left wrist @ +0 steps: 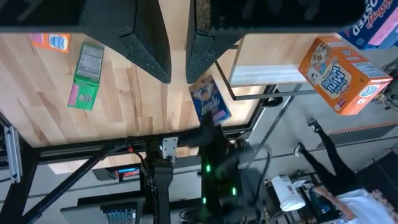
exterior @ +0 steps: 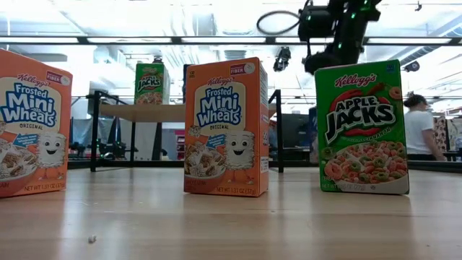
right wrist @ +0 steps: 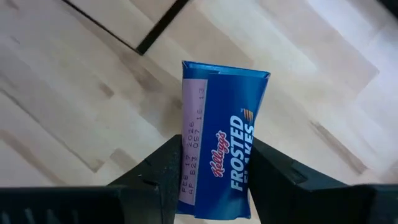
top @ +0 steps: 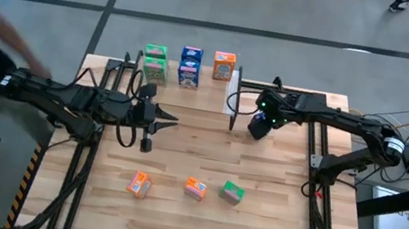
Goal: Stack cereal on shelf
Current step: Put the blue cereal box on the shelf aligned with the other blue cereal boxes
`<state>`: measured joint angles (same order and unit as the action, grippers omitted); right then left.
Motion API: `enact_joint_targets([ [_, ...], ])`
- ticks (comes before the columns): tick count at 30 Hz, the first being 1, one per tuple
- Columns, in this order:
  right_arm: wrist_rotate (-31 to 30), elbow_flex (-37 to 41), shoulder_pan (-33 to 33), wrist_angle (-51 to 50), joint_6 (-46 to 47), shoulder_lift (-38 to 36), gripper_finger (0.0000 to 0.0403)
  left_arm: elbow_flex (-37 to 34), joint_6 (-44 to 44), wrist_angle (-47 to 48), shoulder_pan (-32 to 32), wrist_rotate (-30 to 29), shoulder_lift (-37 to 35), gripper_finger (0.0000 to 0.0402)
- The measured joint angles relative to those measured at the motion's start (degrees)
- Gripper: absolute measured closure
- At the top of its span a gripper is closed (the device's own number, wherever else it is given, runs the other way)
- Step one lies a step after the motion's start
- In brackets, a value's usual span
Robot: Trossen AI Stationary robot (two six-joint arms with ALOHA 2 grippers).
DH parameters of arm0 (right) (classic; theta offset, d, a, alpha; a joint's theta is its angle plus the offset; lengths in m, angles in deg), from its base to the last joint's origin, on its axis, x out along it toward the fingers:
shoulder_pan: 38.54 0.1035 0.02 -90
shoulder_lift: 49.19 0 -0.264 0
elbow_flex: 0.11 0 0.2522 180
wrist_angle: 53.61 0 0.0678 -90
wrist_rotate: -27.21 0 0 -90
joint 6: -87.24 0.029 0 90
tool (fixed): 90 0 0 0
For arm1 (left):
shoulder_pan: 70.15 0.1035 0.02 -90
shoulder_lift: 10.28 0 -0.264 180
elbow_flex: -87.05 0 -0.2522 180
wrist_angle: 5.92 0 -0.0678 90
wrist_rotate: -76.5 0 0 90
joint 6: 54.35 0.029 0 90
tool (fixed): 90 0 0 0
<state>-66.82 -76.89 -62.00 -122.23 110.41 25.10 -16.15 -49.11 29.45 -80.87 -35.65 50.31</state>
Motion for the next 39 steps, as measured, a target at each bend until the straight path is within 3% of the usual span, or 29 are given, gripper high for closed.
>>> enact_joint_targets([
  [9, -0.1, -8.7, 3.4, -5.6, 2.0, -7.5, 0.0259, -2.7, 0.1, -0.9, 0.0, -1.9, -2.1, 0.0369],
  [16, -3.4, -16.0, 9.0, -5.0, 2.8, -12.3, 0.0261, -2.8, 0.2, -1.0, 0.0, -2.0, -2.5, 0.0369],
  [21, -5.0, -16.9, 13.4, -0.7, -0.2, -13.4, 0.0263, -2.9, 0.5, 0.4, 0.0, -2.0, -2.3, 0.0369],
  [28, -5.0, -16.7, 15.8, 10.1, -8.5, -10.2, 0.0264, -2.9, 0.6, 0.3, 0.0, -2.0, -2.2, 0.0369],
  [39, -5.1, -18.0, 15.6, 20.8, -21.7, 0.8, 0.0264, -3.6, -0.2, -0.9, 0.0, -2.0, -2.3, 0.0369],
])
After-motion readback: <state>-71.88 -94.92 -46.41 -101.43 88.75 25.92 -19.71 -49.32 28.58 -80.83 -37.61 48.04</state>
